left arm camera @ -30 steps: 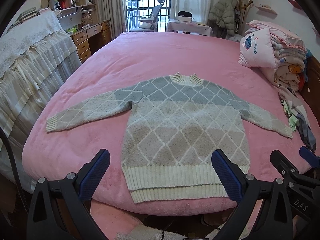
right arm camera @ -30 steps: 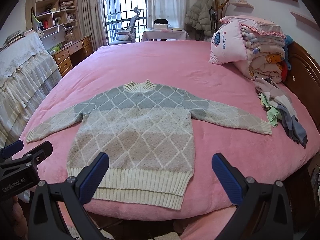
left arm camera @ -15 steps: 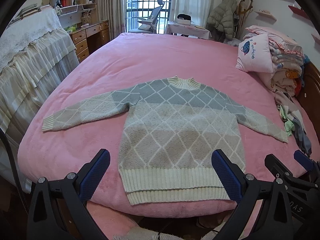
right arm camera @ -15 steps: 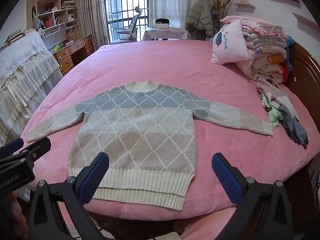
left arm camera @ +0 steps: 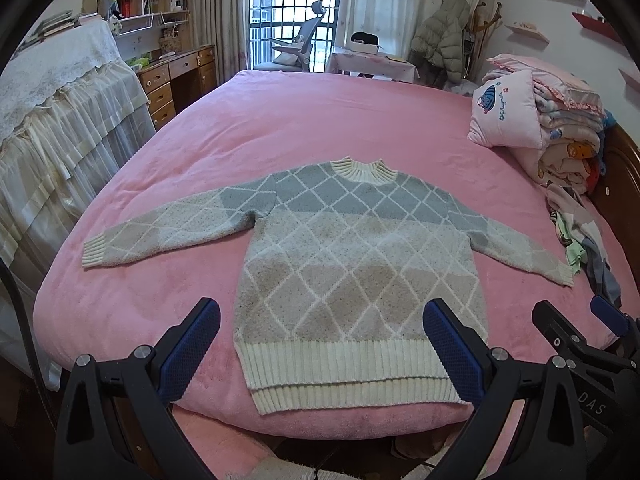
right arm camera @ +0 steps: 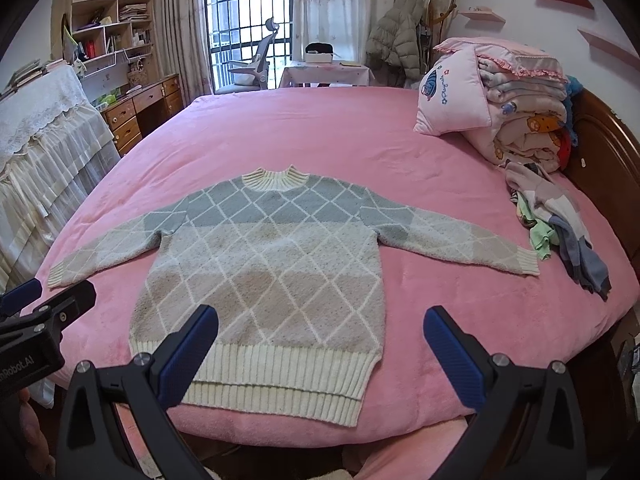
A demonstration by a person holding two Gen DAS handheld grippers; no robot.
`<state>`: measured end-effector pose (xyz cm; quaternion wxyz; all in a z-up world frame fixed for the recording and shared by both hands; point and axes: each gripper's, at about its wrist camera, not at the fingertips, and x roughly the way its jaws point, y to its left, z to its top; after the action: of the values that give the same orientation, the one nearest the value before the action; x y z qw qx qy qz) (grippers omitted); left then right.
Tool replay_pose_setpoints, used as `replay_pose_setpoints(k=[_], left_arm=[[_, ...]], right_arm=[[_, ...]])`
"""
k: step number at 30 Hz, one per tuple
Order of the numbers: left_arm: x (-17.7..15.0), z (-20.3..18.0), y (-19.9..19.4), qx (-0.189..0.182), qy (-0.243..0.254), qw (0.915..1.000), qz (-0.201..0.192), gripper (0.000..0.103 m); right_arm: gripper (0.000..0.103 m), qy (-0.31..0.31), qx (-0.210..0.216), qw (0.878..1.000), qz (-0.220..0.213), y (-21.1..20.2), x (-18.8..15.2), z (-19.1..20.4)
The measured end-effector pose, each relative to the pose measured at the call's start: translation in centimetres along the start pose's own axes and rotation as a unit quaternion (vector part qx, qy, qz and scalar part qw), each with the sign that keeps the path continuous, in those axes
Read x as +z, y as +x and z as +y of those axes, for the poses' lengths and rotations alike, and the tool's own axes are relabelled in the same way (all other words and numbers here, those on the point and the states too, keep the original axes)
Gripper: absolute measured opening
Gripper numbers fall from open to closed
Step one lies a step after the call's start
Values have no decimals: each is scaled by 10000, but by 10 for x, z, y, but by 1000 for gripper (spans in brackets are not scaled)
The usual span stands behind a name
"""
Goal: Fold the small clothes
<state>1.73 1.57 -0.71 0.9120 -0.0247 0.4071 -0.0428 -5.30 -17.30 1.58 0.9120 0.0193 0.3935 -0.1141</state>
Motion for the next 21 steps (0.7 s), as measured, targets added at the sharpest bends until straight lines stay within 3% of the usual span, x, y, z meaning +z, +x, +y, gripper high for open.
replay_pose_setpoints(k=[9, 13, 21], left_arm=[[5, 3, 2, 124, 25, 9999, -2, 101], [9, 8, -1, -35, -44, 10000, -72, 101], [19, 20, -2, 142, -91, 9997, -155, 101]], right_arm=[[103, -95, -150, 9994, -309, -4, 6, 0], [103, -67, -100, 9994, -333, -4, 11, 1], [103, 27, -6, 9994, -344, -2, 23, 5]])
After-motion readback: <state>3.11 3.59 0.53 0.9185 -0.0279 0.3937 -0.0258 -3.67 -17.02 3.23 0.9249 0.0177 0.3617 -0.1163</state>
